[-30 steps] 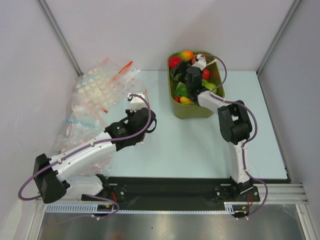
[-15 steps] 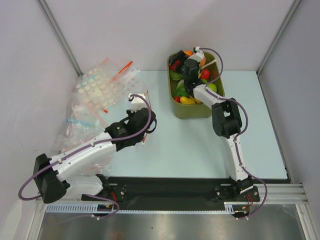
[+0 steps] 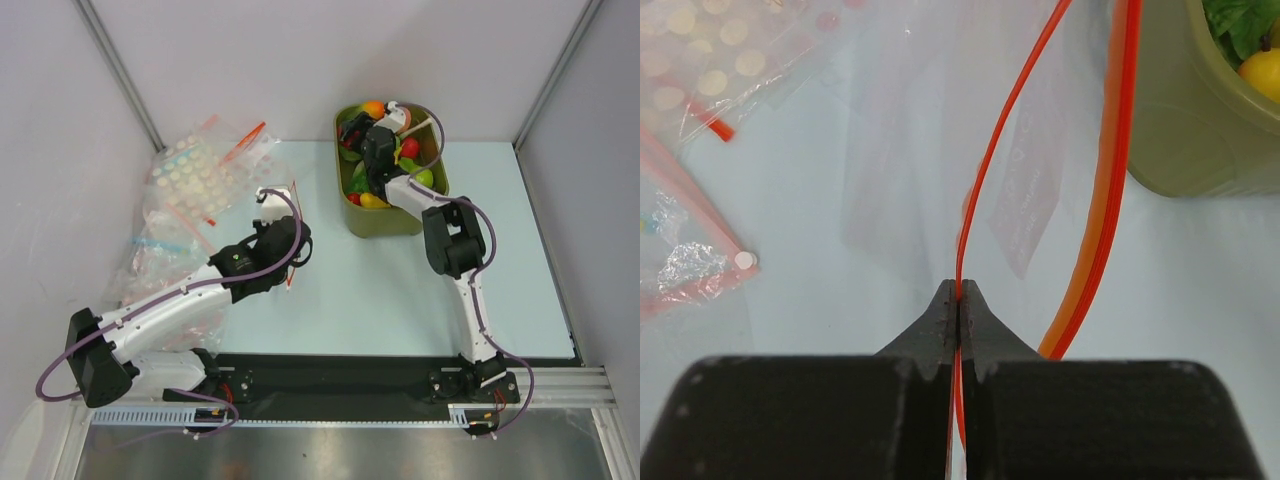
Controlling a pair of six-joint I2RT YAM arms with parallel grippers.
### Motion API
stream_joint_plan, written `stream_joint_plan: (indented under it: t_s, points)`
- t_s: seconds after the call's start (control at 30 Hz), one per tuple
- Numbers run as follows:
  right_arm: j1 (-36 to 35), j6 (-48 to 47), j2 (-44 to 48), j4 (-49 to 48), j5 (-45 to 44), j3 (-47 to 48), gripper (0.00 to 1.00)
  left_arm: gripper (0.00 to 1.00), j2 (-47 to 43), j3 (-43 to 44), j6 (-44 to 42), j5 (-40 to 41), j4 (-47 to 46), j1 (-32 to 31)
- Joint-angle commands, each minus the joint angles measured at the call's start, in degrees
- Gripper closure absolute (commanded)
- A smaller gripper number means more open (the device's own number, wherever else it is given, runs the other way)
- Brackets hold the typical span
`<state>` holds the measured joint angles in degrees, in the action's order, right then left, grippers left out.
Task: Place the food in the zip-top bag and seal the zipper
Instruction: Pick up the fake vegetable from the bin, then place the fake vegetable in the zipper food storage bag.
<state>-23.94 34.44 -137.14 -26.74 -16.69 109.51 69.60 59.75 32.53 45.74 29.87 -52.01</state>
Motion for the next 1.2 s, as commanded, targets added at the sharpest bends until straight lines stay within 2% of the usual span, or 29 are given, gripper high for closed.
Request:
stream_joint_plan:
  t_s: [0.0, 0.07, 0.2, 0.27, 0.43, 0.67, 0.83, 0.97, 1.03, 1.17]
  points:
    - [-0.40, -4.63, 8.88, -0.68, -0.63, -4.74, 0.52, 1.00, -1.05, 0.37, -0.27, -0.65, -1.74, -0.20]
    - [-0.31, -5.51, 12.23, -0.51, 0.69, -8.86, 0.53, 1.00, -0.70, 0.28, -0.54, -1.17, -2.18, -0.20]
    - [-0.22, -7.89, 22.07, 0.54, 4.37, -17.47, 0.62, 1.00, 1.58, 0.98, -1.24, -2.40, -2.36, -0.20]
    - [-0.40, -8.94, 28.83, 1.43, 7.62, -23.52, 0.62, 1.00, 2.55, 1.43, -1.59, -3.02, -2.53, -0.20]
    - [-0.58, -8.77, 42.81, 6.43, 14.30, -34.35, 0.72, 1.00, 3.61, 1.87, -2.91, -5.39, -3.50, -0.20]
    - [-4.08, -6.05, 63.01, 8.11, 21.87, -51.93, 0.75, 1.00, 0.89, 0.55, -5.20, -11.36, -6.40, -0.20]
    - [-7.78, -3.06, 72.00, 5.21, 24.33, -65.28, 0.78, 1.00, 0.09, -0.24, -5.99, -12.95, -7.54, -0.29]
    - [-10.06, -3.76, 80.61, 5.56, 25.66, -71.69, 0.78, 1.00, 0.71, -0.07, -6.17, -14.18, -7.81, -0.37]
    - [-11.64, -4.03, 85.34, 2.58, 25.48, -74.96, 0.78, 1.00, 1.41, -0.07, -6.25, -15.23, -8.16, -0.37]
    - [-14.63, -7.35, 88.27, 0.99, 25.74, -77.96, 0.78, 1.00, 2.82, 0.11, -6.34, -17.17, -8.77, -0.37]
